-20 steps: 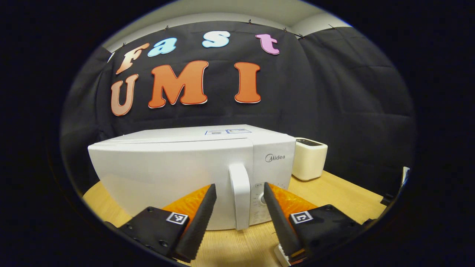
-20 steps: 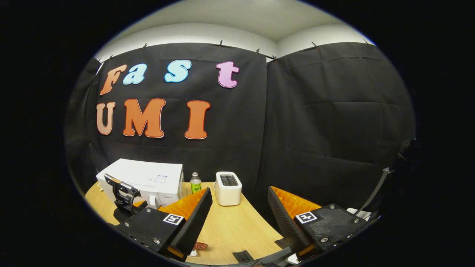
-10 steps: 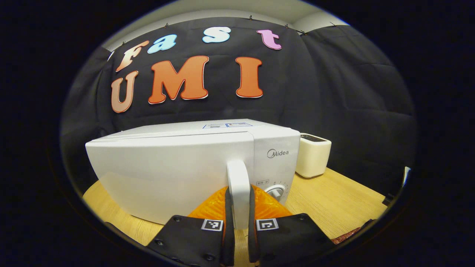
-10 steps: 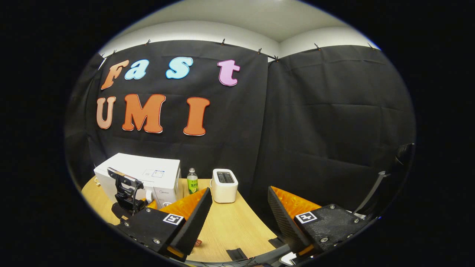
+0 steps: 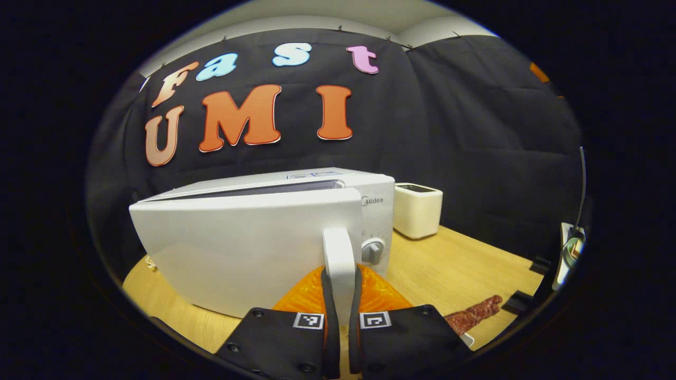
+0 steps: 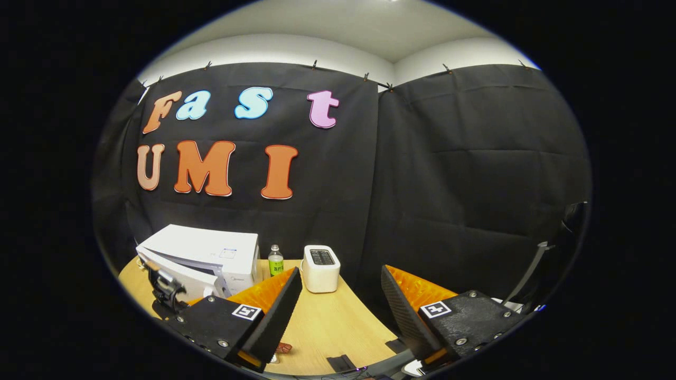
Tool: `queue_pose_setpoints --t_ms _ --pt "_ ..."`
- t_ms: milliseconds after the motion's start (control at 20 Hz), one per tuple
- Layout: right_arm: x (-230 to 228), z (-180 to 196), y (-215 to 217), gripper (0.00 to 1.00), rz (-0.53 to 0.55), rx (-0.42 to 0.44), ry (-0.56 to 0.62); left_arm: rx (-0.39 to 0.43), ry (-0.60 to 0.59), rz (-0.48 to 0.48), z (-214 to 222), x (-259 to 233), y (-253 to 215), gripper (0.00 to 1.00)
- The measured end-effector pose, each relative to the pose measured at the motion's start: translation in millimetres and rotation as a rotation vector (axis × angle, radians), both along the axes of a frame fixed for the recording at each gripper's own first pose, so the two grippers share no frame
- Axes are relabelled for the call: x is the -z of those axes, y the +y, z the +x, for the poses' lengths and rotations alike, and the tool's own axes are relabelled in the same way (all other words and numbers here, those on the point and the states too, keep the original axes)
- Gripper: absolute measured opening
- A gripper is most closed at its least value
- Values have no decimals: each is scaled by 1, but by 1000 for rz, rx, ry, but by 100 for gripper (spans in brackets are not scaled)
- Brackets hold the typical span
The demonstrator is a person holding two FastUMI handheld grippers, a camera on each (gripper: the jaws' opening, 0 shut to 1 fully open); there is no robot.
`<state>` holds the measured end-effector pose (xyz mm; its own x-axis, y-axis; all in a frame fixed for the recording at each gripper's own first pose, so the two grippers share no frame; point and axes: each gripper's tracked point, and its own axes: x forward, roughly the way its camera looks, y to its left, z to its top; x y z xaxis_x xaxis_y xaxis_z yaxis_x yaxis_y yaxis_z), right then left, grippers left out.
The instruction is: Open the microwave oven with the left hand, put the food in, and close the microwave oven.
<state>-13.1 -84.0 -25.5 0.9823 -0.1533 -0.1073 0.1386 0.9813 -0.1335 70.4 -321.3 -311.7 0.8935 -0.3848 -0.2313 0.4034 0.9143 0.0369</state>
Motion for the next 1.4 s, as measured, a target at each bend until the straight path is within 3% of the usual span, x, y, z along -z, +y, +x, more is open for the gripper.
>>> queue_pose_setpoints --t_ms 200,250,300,350,450,550,600,800,850,900,1000,1250,1300,1400 --pt "5 10 34 94 20 -73 2 101 47 -31 -45 -3 27 11" --pt "6 12 44 94 27 -97 2 111 49 -21 -57 -7 37 6" --pt "6 15 55 94 33 -122 2 118 46 -20 -67 -4 43 14" --pt "9 17 65 90 38 -146 6 119 47 -24 -77 -6 53 10" --pt "13 19 84 97 47 -190 13 117 47 -28 -91 -8 69 20" --pt "15 20 100 94 54 -225 16 116 40 -15 -103 -10 83 25" --pt "16 20 107 94 58 -240 21 108 38 -10 -111 -10 91 20" --pt "18 13 133 94 72 -295 27 57 66 -21 -139 -10 134 28" --pt "18 11 141 94 77 -312 27 20 78 -14 -147 -8 150 35" --pt "17 10 149 94 80 -329 28 -4 89 -11 -158 -6 166 53" --pt "19 6 161 94 83 -357 23 -68 108 1 -175 -7 199 98" --pt "35 4 177 94 137 -391 36 -245 88 -39 -198 -50 265 100" --pt "38 3 177 94 151 -391 40 -277 65 -41 -197 -61 276 96" --pt "46 7 172 94 181 -384 46 -328 20 -35 -194 -84 296 100"
